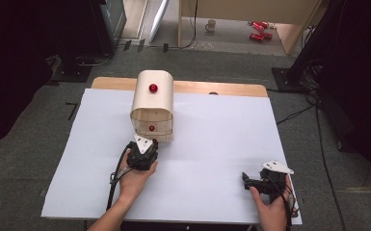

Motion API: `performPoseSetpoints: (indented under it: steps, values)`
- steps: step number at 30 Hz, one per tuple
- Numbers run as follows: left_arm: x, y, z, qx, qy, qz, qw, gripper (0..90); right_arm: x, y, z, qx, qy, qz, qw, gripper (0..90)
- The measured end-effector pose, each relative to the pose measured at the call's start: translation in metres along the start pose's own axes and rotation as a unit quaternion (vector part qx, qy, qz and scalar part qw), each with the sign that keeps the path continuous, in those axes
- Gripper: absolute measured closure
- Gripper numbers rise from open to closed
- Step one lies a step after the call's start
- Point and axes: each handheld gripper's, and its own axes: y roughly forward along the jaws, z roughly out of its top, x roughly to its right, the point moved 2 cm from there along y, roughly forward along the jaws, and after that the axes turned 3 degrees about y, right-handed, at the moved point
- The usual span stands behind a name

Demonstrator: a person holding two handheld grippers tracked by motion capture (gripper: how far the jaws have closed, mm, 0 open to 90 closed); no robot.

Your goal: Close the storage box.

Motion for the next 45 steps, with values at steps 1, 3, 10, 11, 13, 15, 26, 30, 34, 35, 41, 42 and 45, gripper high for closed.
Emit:
performPoseSetpoints:
  steps: [1, 3, 10, 11, 13, 15, 26, 30, 34, 35, 41, 42, 45]
  values:
    - [0.0, 0.0, 0.0, -0.002, 0.002, 0.001, 1.0, 73.6, 0.0, 0.0, 0.0, 0.0, 0.0, 0.0, 1.0, 0.0]
    - [0.001, -0.001, -0.002, -0.01, 0.003, -0.01, 0.9999, 66.7, 0.0, 0.0, 0.0, 0.0, 0.0, 0.0, 1.0, 0.0]
    - [0.005, -0.021, -0.01, -0.022, 0.024, -0.05, 0.9982, 32.7, 0.0, 0.0, 0.0, 0.0, 0.0, 0.0, 1.0, 0.0]
    - [0.004, -0.023, -0.012, -0.03, 0.029, -0.051, 0.9979, 28.1, 0.0, 0.0, 0.0, 0.0, 0.0, 0.0, 1.0, 0.0]
    - [0.0, -0.028, -0.017, -0.037, 0.031, -0.046, 0.9978, 17.2, 0.0, 0.0, 0.0, 0.0, 0.0, 0.0, 1.0, 0.0]
    - [-0.006, -0.034, -0.022, -0.037, 0.026, -0.043, 0.9981, 12.4, 0.0, 0.0, 0.0, 0.0, 0.0, 0.0, 1.0, 0.0]
    - [-0.058, -0.071, -0.054, -0.043, 0.019, -0.012, 0.9988, 1.2, 0.0, 0.0, 0.0, 0.0, 0.0, 0.0, 1.0, 0.0]
    - [-0.084, -0.083, -0.066, -0.049, 0.007, -0.002, 0.9988, 0.0, 0.0, 0.0, 0.0, 0.0, 0.0, 0.0, 1.0, 0.0]
    - [-0.107, -0.092, -0.077, -0.049, -0.014, 0.014, 0.9986, 0.0, 0.0, 0.0, 0.0, 0.0, 0.0, 0.0, 1.0, 0.0]
    - [-0.112, -0.094, -0.08, -0.051, -0.018, 0.015, 0.9984, 0.0, 0.0, 0.0, 0.0, 0.0, 0.0, 0.0, 1.0, 0.0]
    - [-0.141, -0.099, -0.098, -0.066, -0.022, 0.041, 0.9967, 0.0, 0.0, 0.0, 0.0, 0.0, 0.0, 0.0, 1.0, 0.0]
    - [-0.145, -0.1, -0.101, -0.068, -0.023, 0.045, 0.9964, 0.0, 0.0, 0.0, 0.0, 0.0, 0.0, 0.0, 1.0, 0.0]
    - [-0.152, -0.1, -0.103, -0.069, -0.035, 0.039, 0.9963, 0.0, 0.0, 0.0, 0.0, 0.0, 0.0, 0.0, 1.0, 0.0]
